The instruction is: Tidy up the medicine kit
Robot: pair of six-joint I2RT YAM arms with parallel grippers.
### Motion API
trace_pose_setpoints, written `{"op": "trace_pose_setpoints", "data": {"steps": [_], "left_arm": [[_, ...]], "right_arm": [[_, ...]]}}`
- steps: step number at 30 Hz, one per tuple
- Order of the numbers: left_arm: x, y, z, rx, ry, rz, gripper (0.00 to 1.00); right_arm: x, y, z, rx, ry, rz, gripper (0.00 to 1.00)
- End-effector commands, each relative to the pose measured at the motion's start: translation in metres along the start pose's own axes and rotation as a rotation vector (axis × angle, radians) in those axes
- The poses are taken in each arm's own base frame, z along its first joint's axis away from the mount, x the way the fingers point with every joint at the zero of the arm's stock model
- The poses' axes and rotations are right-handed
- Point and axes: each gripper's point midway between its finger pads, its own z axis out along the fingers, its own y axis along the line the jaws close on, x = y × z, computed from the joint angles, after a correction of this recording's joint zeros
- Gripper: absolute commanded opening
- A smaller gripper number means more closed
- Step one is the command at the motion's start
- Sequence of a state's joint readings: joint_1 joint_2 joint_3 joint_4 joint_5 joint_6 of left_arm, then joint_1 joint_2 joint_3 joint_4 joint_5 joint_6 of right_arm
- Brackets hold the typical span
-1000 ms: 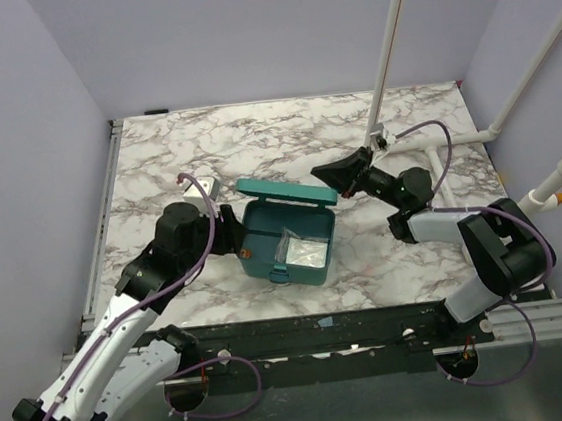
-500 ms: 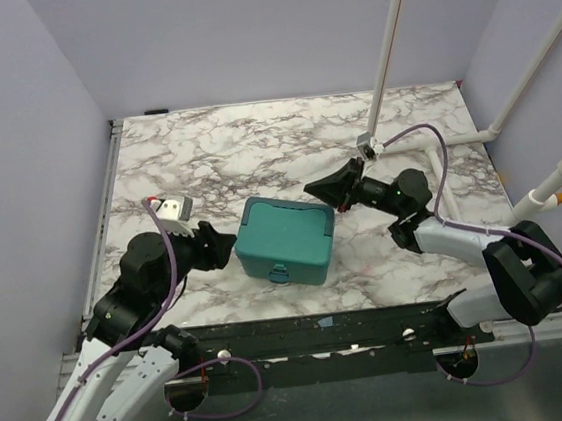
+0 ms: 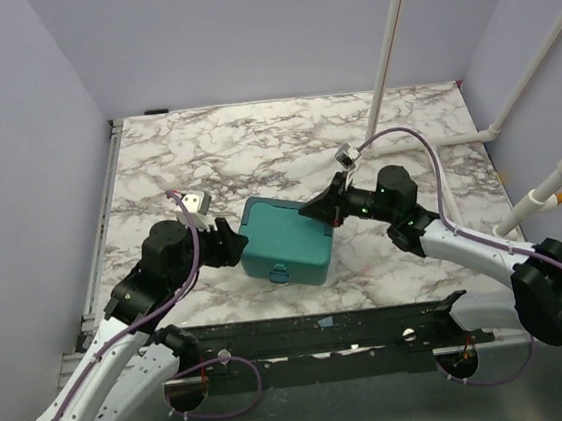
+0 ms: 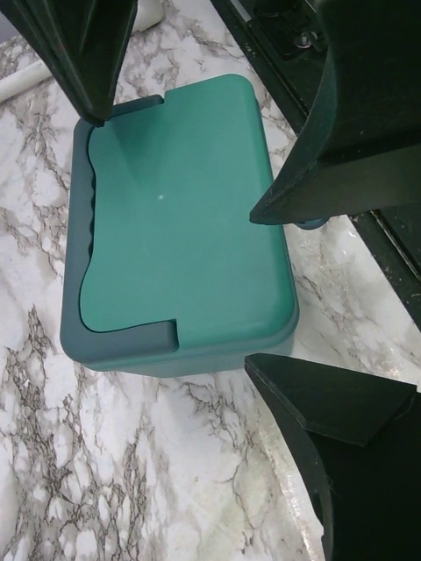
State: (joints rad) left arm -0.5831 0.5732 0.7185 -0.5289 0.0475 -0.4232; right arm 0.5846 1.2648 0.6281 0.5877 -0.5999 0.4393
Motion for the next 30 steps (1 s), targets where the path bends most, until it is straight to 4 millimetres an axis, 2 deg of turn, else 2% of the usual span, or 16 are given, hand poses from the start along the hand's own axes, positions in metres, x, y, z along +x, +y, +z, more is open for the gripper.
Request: {"op": "trace_pose_setpoints", "data": {"steps": [1, 7, 14, 19, 23, 30], "left_arm": [[-0.003, -0.005, 0.014, 0.031, -0.014, -0.007, 0.63], [0.014, 0.000, 0.030, 0.012, 0.050, -0.024, 0.63], [0.032, 0.013, 0.040, -0.046, 0.120, -0.033, 0.63], [0.042, 0.018, 0.045, -0.077, 0.168, -0.040, 0.63], [0.040, 0.017, 0.046, -0.074, 0.166, -0.049, 0.63], [0.010, 0.011, 0.039, -0.074, 0.084, -0.033, 0.63]], "right_arm": [[0.012, -0.001, -0.006, 0.097, 0.078, 0.032, 0.09], [0.045, -0.008, -0.009, 0.163, 0.182, 0.095, 0.09], [0.081, -0.020, -0.011, 0.216, 0.277, 0.145, 0.09], [0.095, -0.026, -0.011, 0.251, 0.322, 0.139, 0.09], [0.086, -0.025, -0.012, 0.263, 0.309, 0.123, 0.09], [0.038, -0.015, -0.024, 0.319, 0.208, 0.054, 0.12]]}}
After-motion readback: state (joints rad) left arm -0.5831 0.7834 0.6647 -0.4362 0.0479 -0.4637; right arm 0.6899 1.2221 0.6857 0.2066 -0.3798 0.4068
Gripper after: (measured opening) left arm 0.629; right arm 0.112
